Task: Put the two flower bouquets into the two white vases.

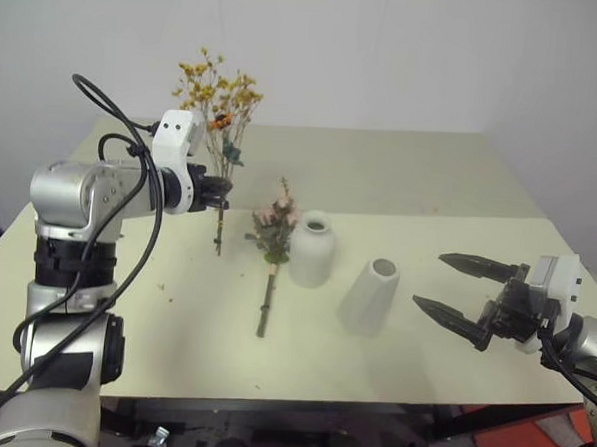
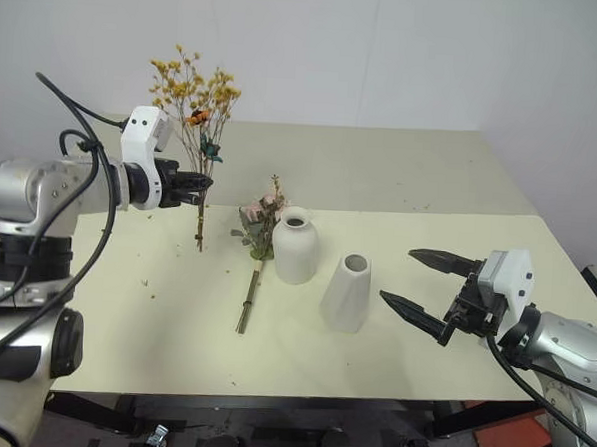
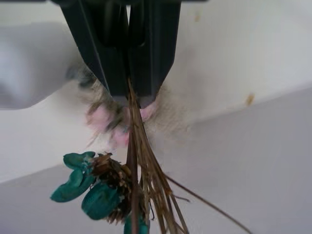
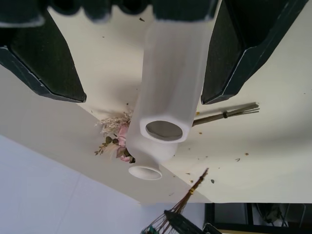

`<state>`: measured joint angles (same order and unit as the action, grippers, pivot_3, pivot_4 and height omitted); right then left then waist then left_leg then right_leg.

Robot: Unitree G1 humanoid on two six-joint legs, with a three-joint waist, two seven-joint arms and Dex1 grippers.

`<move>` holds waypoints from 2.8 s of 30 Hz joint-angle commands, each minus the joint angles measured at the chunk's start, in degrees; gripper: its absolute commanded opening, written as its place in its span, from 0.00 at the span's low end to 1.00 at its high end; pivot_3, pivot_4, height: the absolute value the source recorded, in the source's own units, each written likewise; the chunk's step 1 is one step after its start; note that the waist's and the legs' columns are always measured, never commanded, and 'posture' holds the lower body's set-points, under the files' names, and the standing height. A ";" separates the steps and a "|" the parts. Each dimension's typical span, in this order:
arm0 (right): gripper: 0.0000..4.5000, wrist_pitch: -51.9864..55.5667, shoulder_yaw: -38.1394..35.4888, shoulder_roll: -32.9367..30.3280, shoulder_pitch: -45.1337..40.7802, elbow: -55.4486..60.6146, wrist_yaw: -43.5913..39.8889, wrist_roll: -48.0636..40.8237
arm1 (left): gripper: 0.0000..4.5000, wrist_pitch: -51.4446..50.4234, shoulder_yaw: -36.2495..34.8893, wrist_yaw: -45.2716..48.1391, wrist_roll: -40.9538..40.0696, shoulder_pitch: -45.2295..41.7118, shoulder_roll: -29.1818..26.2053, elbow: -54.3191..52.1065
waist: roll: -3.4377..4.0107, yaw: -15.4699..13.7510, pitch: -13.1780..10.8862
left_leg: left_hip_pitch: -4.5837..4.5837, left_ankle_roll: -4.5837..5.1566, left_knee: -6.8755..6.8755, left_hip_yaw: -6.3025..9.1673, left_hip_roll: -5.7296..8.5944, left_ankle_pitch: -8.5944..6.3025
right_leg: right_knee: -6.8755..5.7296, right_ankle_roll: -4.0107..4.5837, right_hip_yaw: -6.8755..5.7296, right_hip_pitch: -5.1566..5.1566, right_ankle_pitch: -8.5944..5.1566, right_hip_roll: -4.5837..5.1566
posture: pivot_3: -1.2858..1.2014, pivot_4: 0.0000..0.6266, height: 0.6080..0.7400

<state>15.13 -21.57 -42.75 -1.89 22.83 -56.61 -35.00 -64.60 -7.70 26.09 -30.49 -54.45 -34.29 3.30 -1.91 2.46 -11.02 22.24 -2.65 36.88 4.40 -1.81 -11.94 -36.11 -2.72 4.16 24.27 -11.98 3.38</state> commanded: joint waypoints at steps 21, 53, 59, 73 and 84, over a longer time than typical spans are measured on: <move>0.99 4.56 -8.44 -3.46 2.46 1.44 2.79 -5.30 | 0.01 43.83 2.19 37.86 -6.00 -1.79 16.49 6.89 | 0.00 -0.07 0.00 | 0.01 0.01 0.03 -0.01 0.03 0.00 | 0.07 -0.02 0.02 -0.09 0.01 0.00 | 0.52 0.24 1.00; 0.99 10.36 -15.03 -10.91 4.73 -1.40 -5.97 -10.49 | 0.01 52.55 12.84 47.65 3.60 -9.23 29.52 20.54 | -0.01 0.00 -0.01 | 0.01 0.03 0.04 -0.01 0.05 -0.01 | 0.11 -0.07 0.04 -0.11 -0.01 -0.01 | 0.52 0.24 1.00; 0.99 10.06 -14.42 -10.03 4.68 -0.83 -5.00 -10.24 | 0.01 50.37 13.43 48.78 3.85 -11.28 28.19 21.64 | -0.01 0.01 -0.01 | 0.01 0.03 0.04 -0.02 0.05 -0.01 | 0.11 -0.07 0.04 -0.11 -0.01 -0.01 | 0.52 0.24 1.00; 0.99 9.73 -13.81 -9.21 4.51 -0.50 -4.07 -10.01 | 0.01 47.67 11.56 48.55 2.50 -15.87 28.32 23.86 | -0.02 0.05 -0.01 | 0.01 0.03 0.04 -0.01 0.05 -0.01 | 0.11 -0.08 0.04 -0.10 -0.01 -0.01 | 0.52 0.24 1.00; 0.99 9.20 -13.18 -8.77 4.06 -1.16 -4.26 -9.43 | 0.01 39.69 12.90 50.61 1.88 -13.89 24.79 18.24 | -0.01 0.02 -0.01 | 0.02 0.03 0.04 -0.01 0.05 -0.01 | 0.11 -0.08 0.03 -0.09 -0.01 -0.01 | 0.52 0.24 1.00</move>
<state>25.58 -34.16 -51.61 2.92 20.83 -60.99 -44.26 -24.06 5.21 76.09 -27.26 -68.49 -9.24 23.76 -1.93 2.48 -11.03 22.25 -2.62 36.92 4.39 -1.77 -11.94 -36.00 -2.80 4.19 24.17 -11.99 3.37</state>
